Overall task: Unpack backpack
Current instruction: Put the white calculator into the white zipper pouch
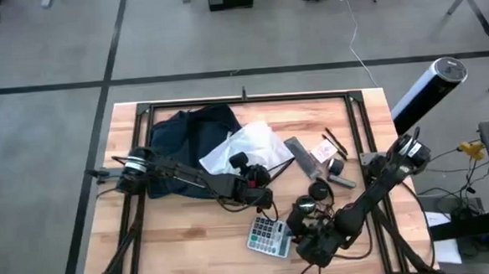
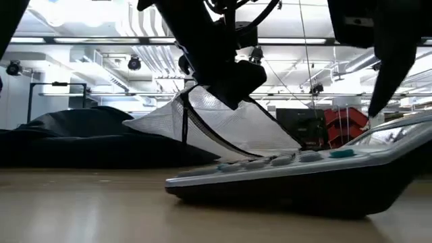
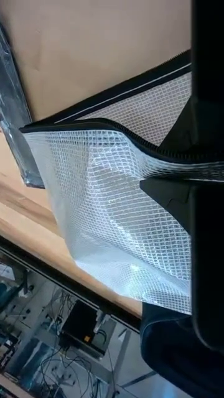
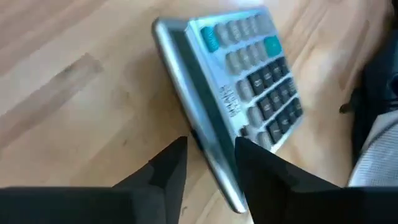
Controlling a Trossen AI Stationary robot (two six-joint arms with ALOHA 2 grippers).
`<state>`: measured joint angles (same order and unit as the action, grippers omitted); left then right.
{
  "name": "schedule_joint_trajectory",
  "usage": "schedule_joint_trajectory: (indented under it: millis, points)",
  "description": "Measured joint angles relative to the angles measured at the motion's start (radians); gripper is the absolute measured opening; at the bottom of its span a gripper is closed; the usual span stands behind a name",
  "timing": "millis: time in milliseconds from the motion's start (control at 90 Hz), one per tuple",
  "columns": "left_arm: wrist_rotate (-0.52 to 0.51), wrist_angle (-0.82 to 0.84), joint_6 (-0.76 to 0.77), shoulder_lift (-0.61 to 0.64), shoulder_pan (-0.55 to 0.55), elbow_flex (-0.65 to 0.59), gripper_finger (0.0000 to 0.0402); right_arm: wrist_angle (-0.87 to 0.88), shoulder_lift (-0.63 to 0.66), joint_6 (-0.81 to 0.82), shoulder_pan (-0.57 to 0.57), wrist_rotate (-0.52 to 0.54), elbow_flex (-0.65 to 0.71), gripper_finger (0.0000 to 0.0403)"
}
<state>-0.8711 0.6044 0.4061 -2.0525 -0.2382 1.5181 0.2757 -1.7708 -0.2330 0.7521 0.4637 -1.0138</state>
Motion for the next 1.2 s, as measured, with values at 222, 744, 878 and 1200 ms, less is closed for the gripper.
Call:
schedule_joint_trajectory:
  millis: [222,744,878,1200]
  points:
    - [0.0,-0.001,-0.004,0.0,0.001,0.0,0.0,-0.068,-0.027,-0.086,-0.015,0.01,-0.002,0.0105]
    - [0.0,0.002,-0.049,0.01,0.001,0.0,0.0,-0.121,-0.105,-0.317,-0.031,0.247,-0.001,0.0025]
    - [0.0,0.008,-0.062,0.014,0.001,0.0,0.0,-0.108,-0.105,-0.284,-0.028,0.315,-0.005,0.0023]
    - [0.0,0.068,-0.042,0.027,0.002,0.0,0.0,0.053,-0.006,-0.129,0.065,0.419,-0.025,0.0007]
